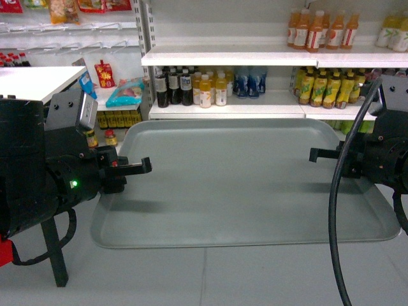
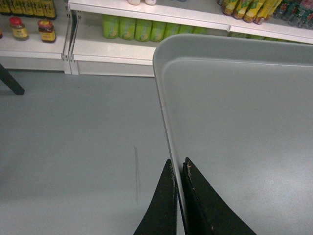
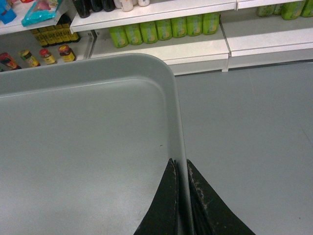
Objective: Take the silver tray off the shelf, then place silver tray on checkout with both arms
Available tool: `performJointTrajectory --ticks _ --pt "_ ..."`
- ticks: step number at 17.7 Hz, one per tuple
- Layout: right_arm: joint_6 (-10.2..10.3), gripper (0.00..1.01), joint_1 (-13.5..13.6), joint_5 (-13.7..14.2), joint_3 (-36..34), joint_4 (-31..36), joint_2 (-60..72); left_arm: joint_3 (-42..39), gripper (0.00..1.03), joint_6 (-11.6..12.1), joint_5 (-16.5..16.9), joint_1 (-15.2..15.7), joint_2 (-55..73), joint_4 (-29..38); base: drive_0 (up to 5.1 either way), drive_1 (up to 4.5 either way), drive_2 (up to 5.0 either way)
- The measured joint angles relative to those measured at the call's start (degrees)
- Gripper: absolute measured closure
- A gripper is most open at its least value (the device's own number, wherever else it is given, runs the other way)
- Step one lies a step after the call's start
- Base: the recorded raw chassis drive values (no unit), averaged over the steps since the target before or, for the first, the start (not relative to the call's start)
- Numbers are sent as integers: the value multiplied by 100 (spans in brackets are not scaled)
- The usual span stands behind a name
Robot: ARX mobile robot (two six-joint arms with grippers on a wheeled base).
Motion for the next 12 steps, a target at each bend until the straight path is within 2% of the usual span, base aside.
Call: performJointTrajectory --ticks 12 --pt "0 98 4 -2 0 -46 7 -11 100 0 -2 0 0 -37 10 -417 438"
